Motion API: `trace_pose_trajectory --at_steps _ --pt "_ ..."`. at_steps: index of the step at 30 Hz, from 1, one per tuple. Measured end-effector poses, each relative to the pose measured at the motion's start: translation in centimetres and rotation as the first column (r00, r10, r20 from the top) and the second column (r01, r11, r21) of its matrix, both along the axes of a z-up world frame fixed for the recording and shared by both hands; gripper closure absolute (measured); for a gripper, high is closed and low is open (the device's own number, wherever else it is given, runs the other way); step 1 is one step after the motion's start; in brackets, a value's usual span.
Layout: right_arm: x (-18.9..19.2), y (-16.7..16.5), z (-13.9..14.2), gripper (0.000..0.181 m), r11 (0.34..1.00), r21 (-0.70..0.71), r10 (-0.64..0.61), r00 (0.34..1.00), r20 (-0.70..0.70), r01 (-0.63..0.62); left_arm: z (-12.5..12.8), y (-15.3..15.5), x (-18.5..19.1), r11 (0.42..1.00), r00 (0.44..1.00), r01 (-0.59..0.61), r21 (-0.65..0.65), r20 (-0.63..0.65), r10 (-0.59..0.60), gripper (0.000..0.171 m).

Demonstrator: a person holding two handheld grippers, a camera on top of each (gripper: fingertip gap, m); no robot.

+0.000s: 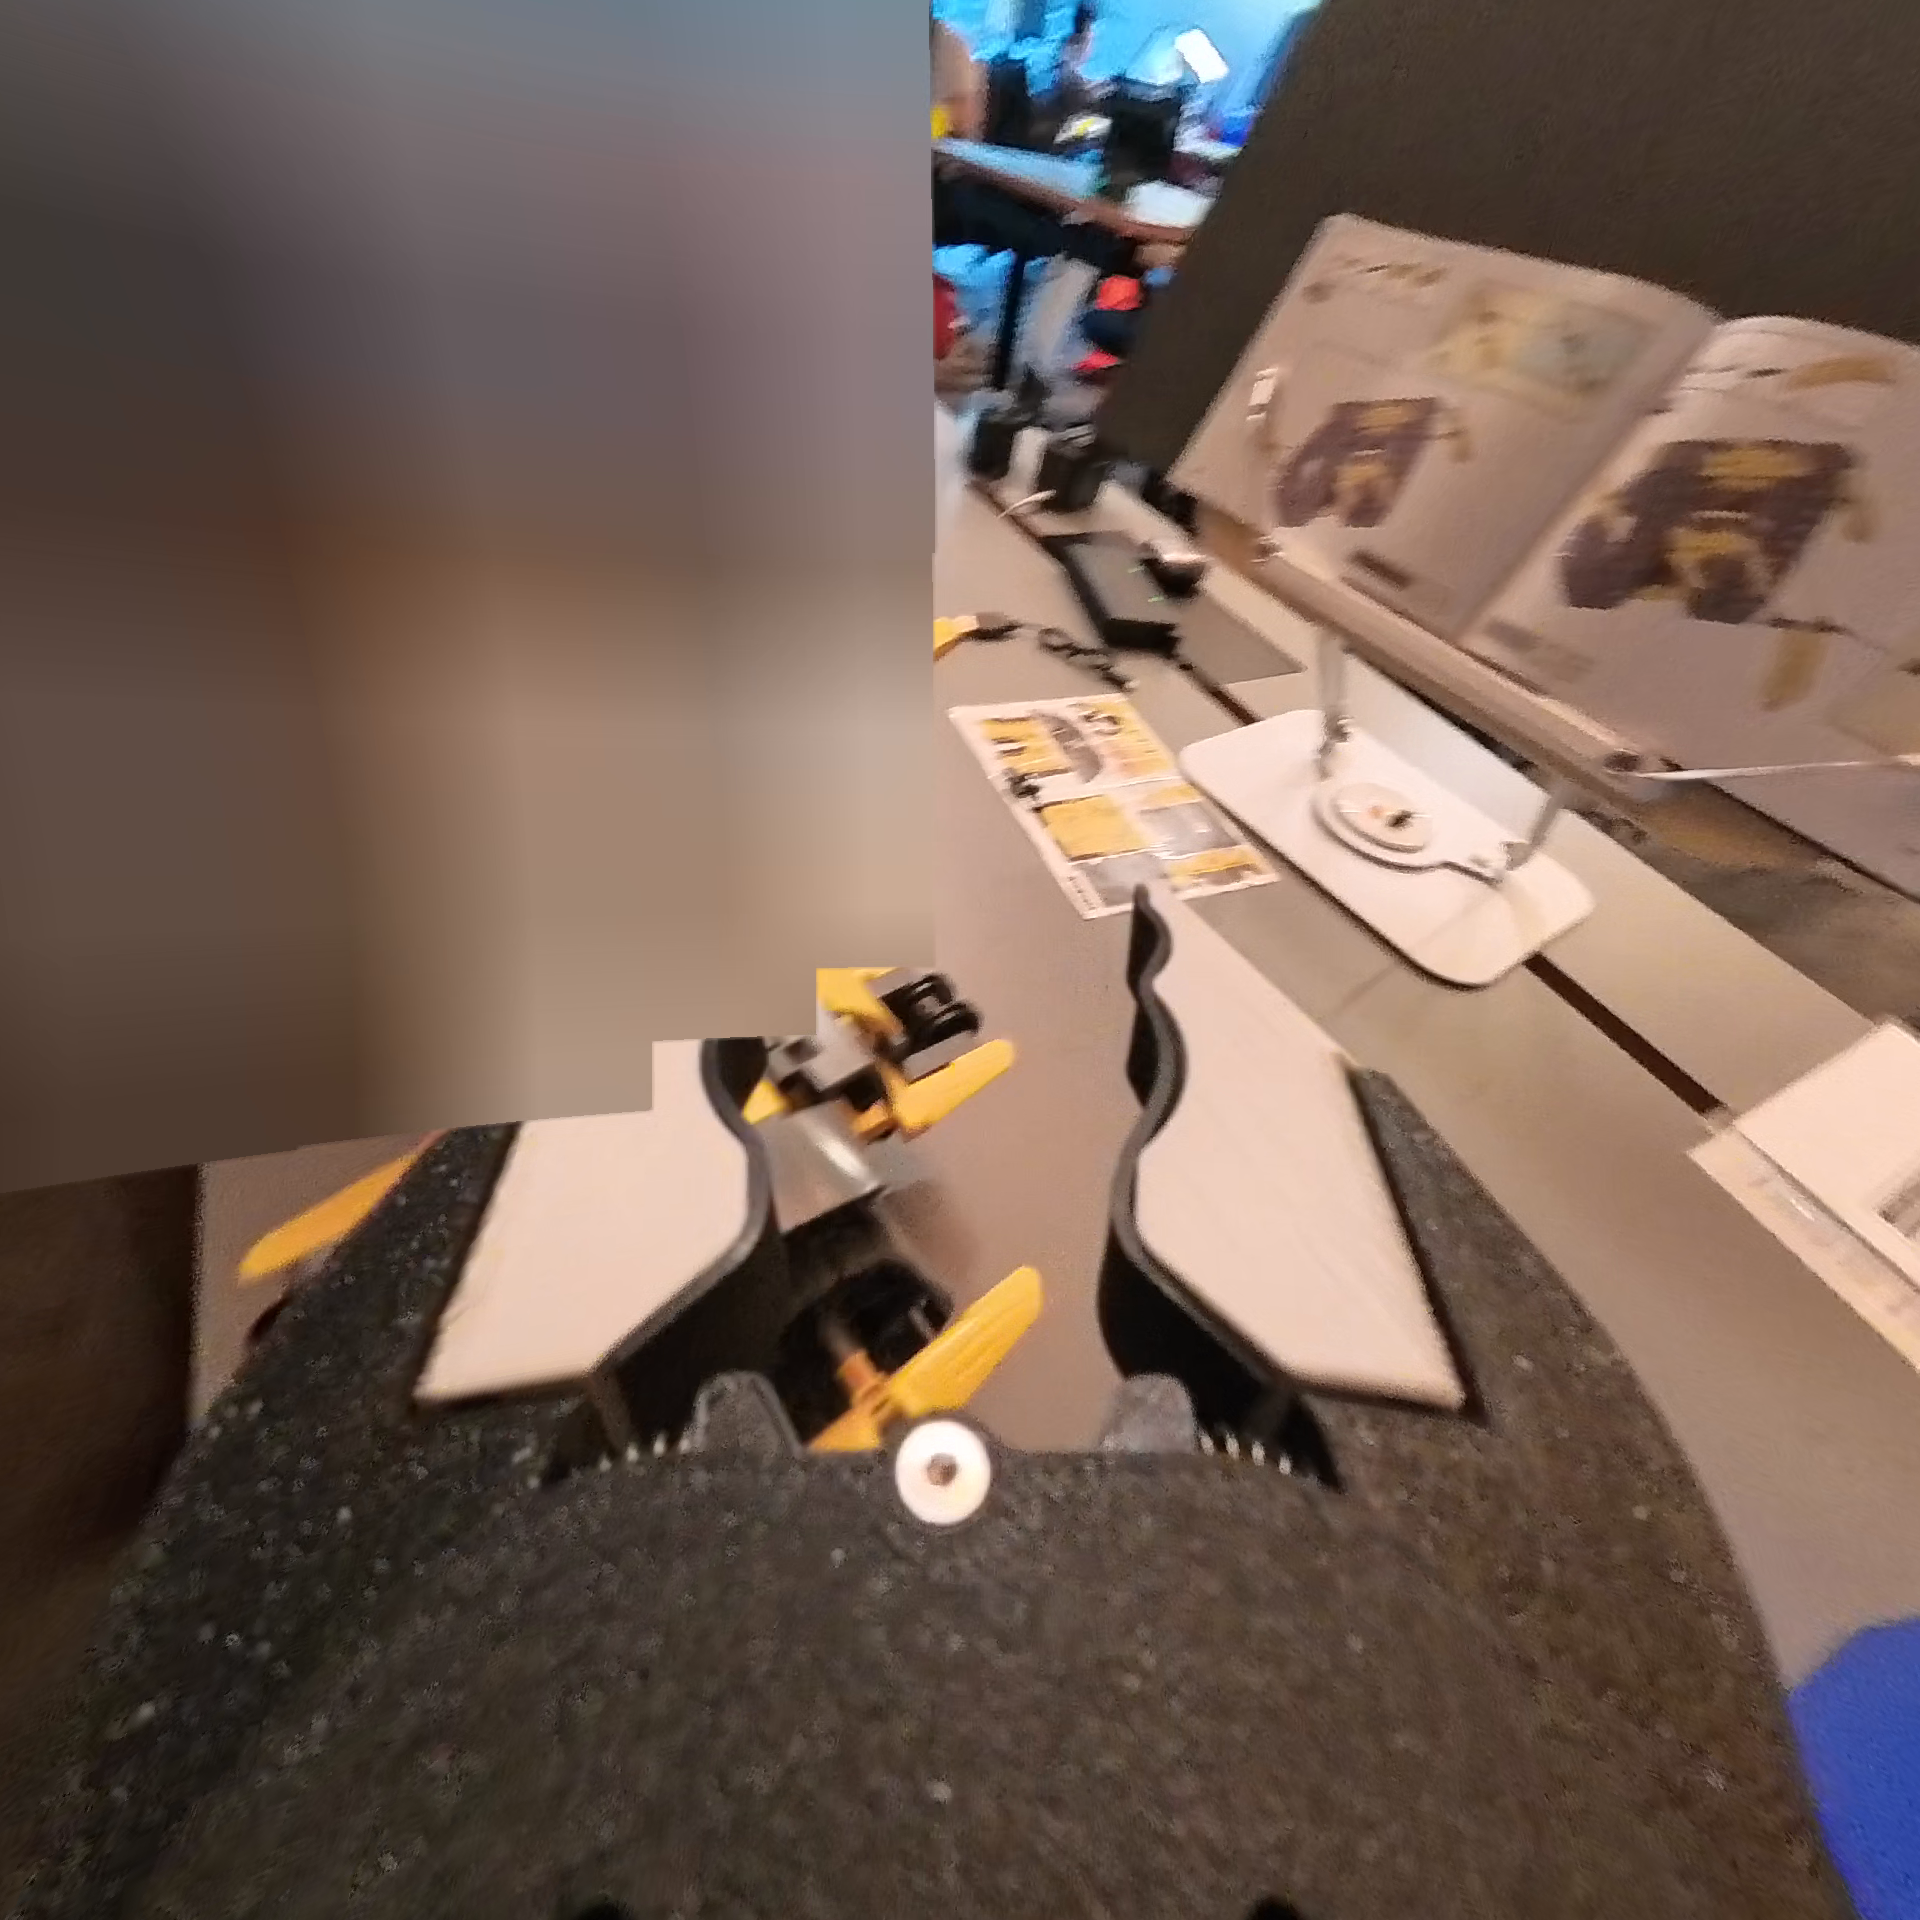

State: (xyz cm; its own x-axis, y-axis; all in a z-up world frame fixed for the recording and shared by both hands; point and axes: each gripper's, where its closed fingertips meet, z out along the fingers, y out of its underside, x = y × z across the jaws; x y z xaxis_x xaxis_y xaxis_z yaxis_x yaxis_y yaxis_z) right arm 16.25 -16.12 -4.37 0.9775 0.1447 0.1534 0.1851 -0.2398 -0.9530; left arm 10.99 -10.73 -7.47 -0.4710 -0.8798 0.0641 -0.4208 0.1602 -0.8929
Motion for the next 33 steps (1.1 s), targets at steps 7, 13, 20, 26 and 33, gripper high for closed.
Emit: trace_pose_trajectory --at_steps 7,13,20,26,33 --pt "8.0 5.0 -4.0 0.109 0.954 -0.113 -0.296 0.938 -0.179 0.279 -5.3 9.6 5.1 0.963 0.958 -0.268 -0.037 -0.119 0.262 0.086" --pt "14.8 7.9 -13.3 0.106 0.845 -0.342 -0.483 0.861 -0.159 0.411 -10.3 15.7 9.1 0.901 0.882 -0.425 0.093 -0.184 0.435 0.080" --pt "19.3 7.2 -15.6 0.089 0.752 -0.336 -0.586 0.808 0.051 0.567 -11.4 17.6 13.3 0.868 0.851 -0.485 0.103 -0.171 0.496 0.058" --pt "19.3 7.2 -17.8 0.074 0.721 -0.462 -0.565 0.824 0.038 0.516 -14.0 16.4 16.6 0.871 0.838 -0.460 0.170 -0.240 0.490 0.054" --pt "19.0 7.2 -18.5 0.068 0.726 -0.515 -0.559 0.828 -0.052 0.457 -15.9 16.5 16.8 0.867 0.822 -0.448 0.220 -0.279 0.496 0.050"
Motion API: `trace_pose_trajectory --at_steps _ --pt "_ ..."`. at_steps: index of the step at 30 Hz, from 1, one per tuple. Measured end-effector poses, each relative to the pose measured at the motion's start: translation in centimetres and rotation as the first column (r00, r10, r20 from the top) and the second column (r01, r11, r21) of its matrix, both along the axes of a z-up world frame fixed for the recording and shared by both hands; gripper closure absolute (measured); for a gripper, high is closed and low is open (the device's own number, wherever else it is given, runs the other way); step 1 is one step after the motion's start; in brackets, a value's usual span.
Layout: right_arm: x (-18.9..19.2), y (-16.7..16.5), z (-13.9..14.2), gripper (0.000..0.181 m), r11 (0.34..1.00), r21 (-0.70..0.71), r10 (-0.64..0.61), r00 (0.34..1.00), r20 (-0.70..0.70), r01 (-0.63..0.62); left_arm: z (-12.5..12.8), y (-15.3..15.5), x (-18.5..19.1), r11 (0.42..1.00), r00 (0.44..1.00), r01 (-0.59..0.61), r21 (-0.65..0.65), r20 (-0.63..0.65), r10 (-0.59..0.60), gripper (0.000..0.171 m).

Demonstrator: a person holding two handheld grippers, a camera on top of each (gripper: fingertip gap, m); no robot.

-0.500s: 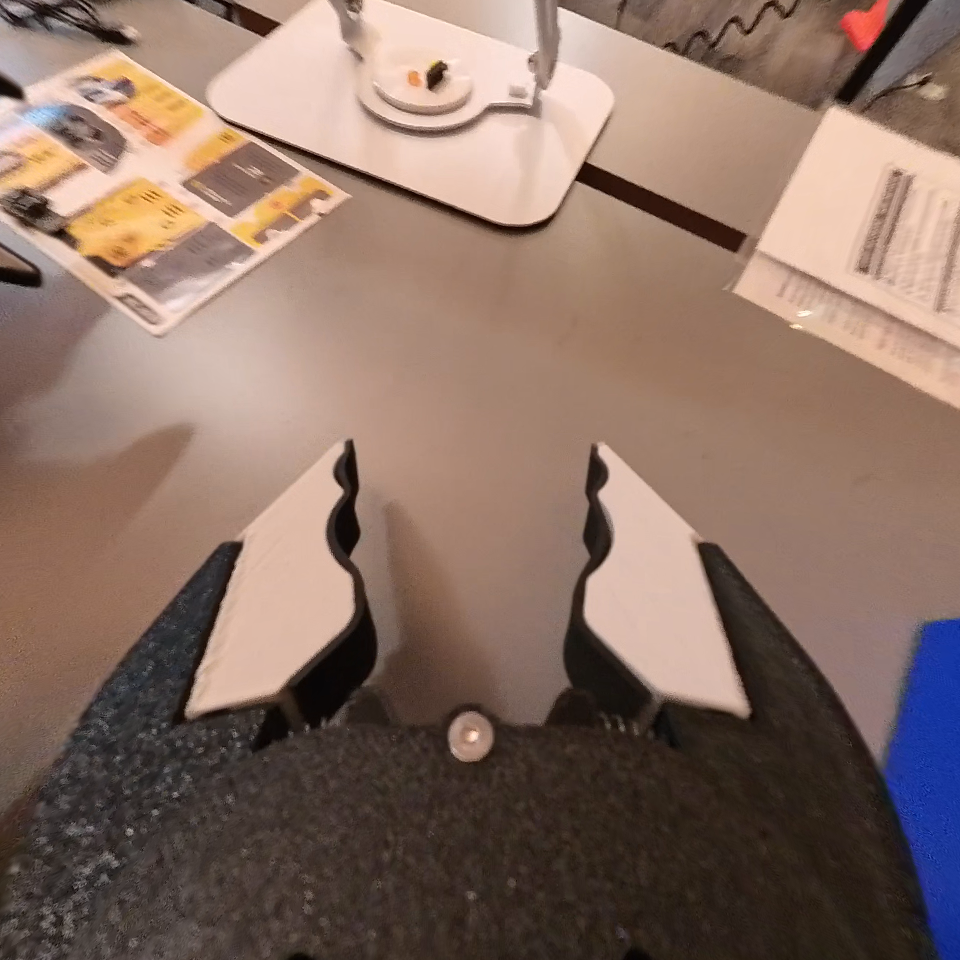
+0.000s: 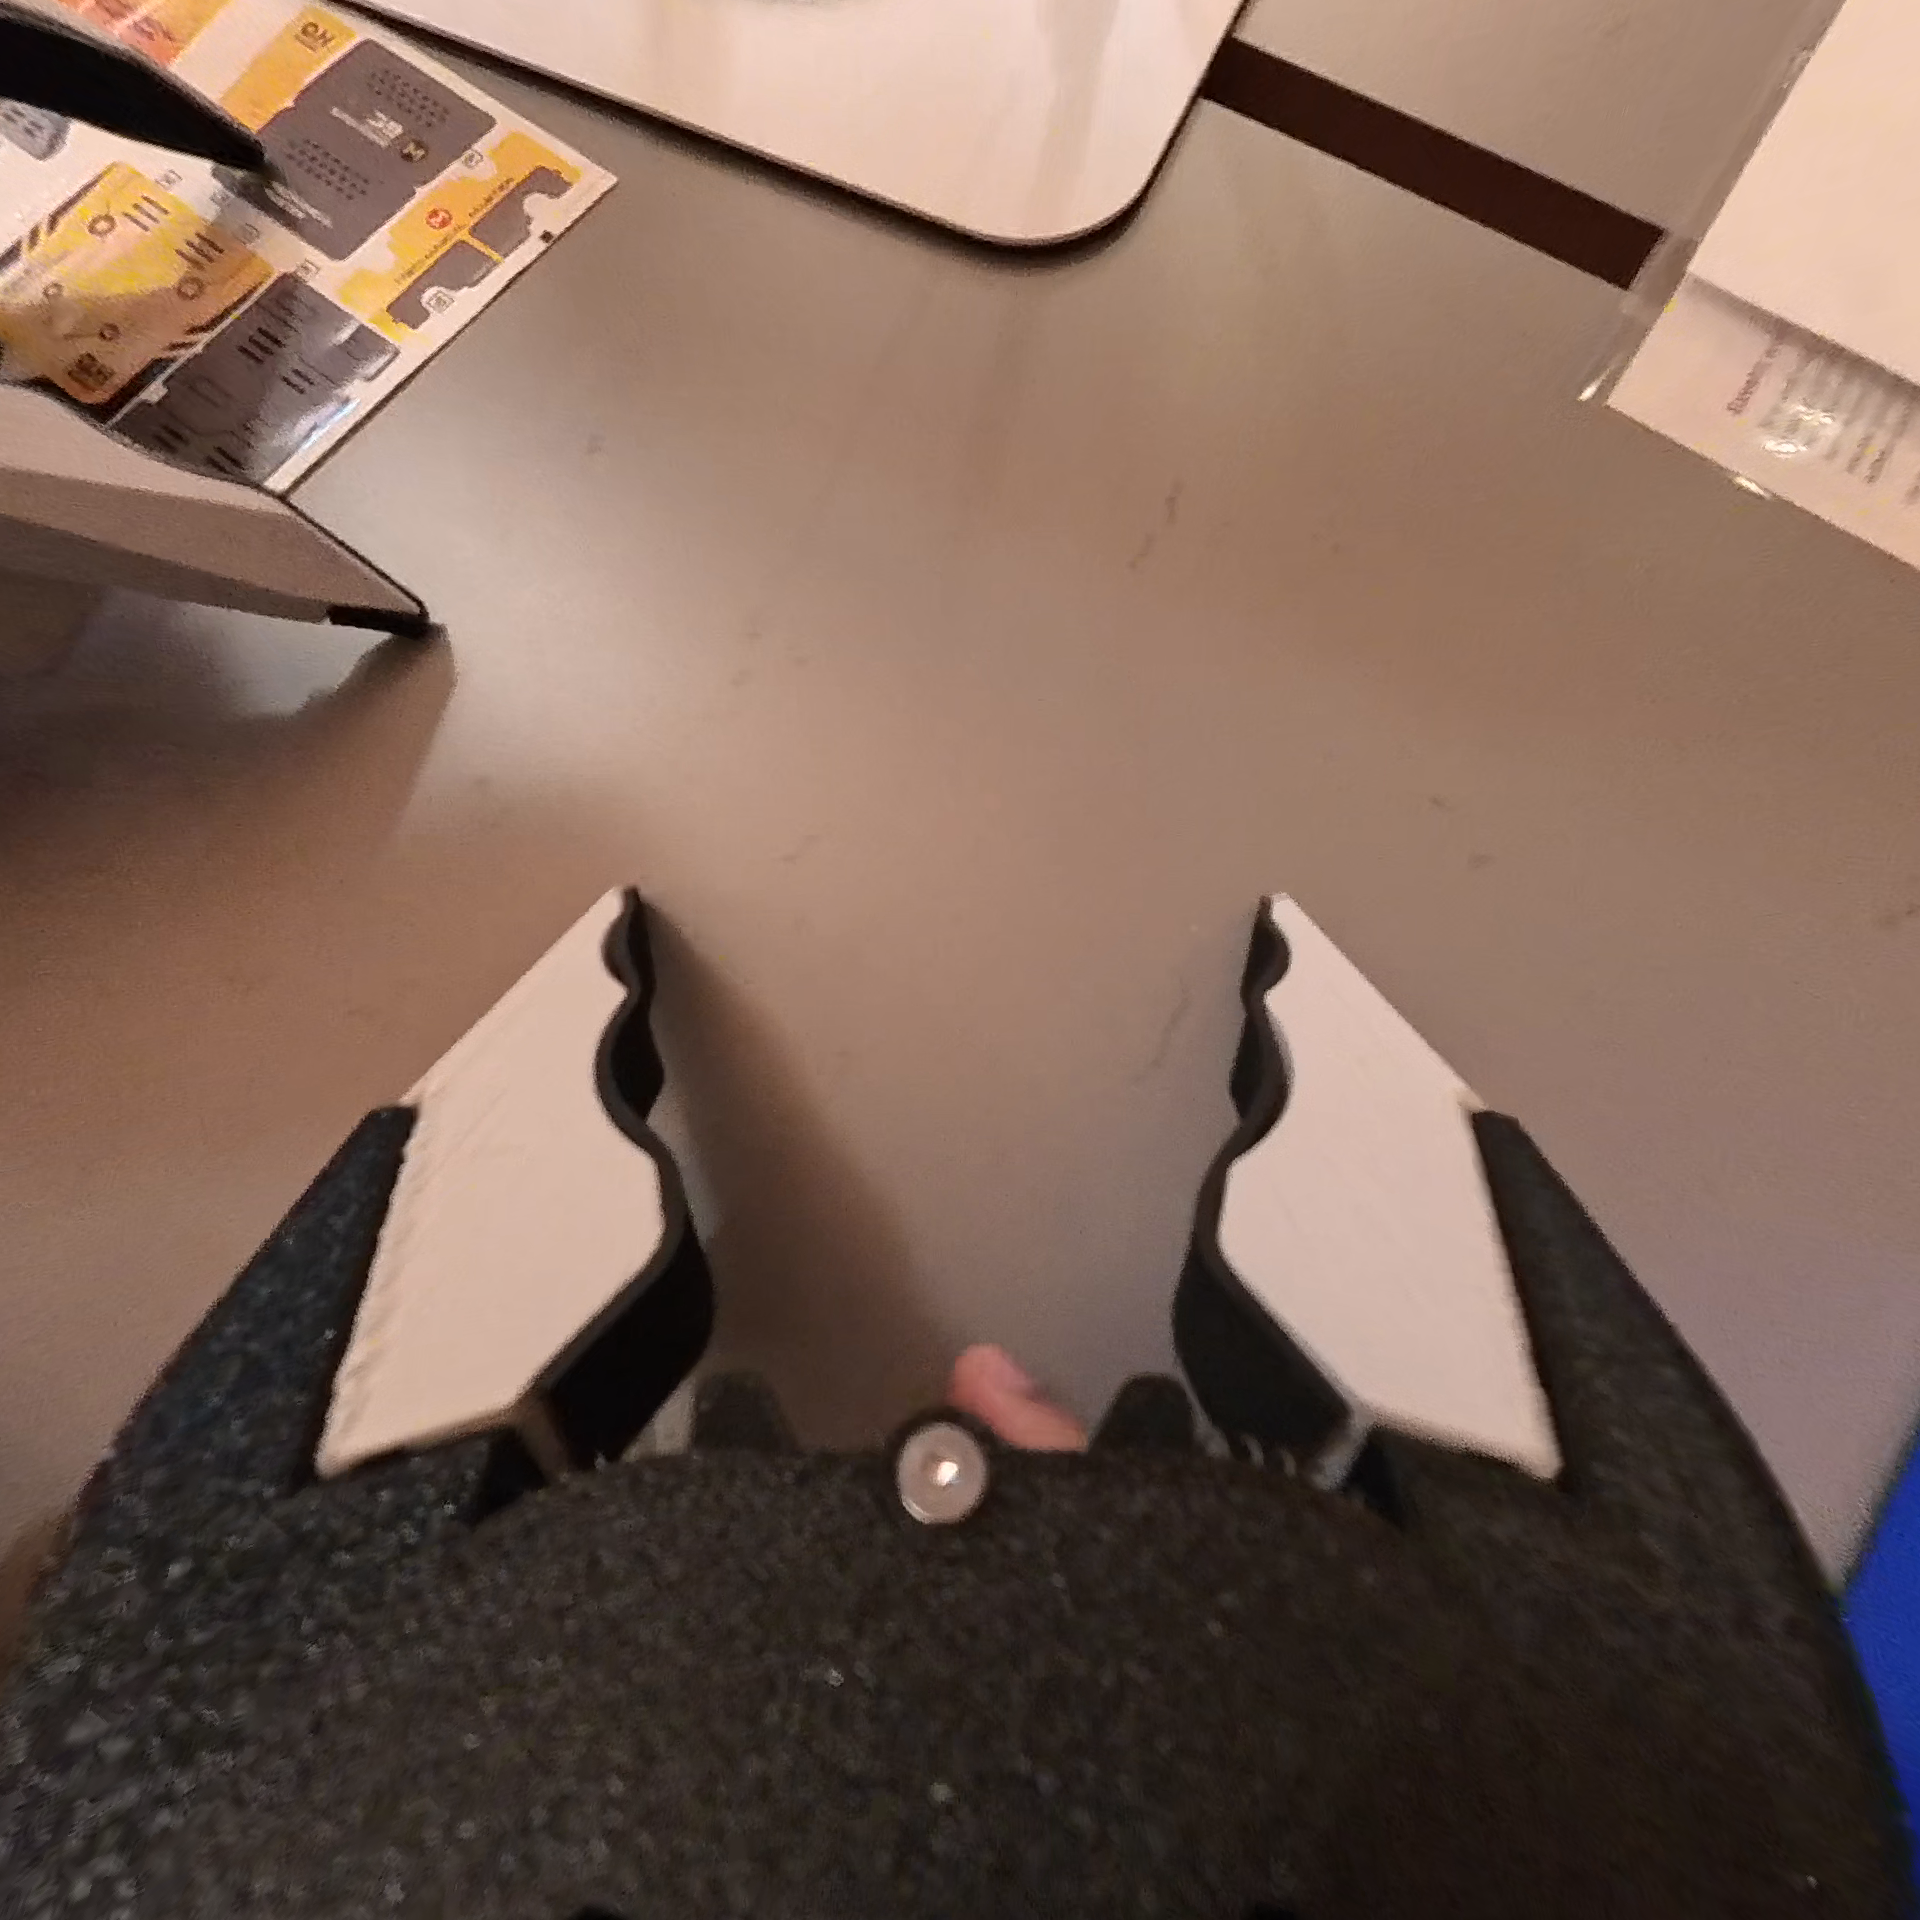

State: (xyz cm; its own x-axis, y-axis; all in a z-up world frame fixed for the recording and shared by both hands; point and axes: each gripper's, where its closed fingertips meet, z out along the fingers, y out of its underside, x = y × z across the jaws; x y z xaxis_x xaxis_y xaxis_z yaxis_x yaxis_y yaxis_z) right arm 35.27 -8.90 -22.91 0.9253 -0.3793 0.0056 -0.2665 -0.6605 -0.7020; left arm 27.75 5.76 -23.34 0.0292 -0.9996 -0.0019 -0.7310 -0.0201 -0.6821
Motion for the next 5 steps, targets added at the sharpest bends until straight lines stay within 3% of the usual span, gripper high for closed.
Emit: trace_pose_trajectory --at_steps 5 --pt "0.02 -0.14 -0.08 0.066 1.000 -0.010 -0.016 1.000 0.008 0.016 -0.04 0.01 -0.11 1.000 1.000 -0.007 0.007 -0.002 0.007 0.049"
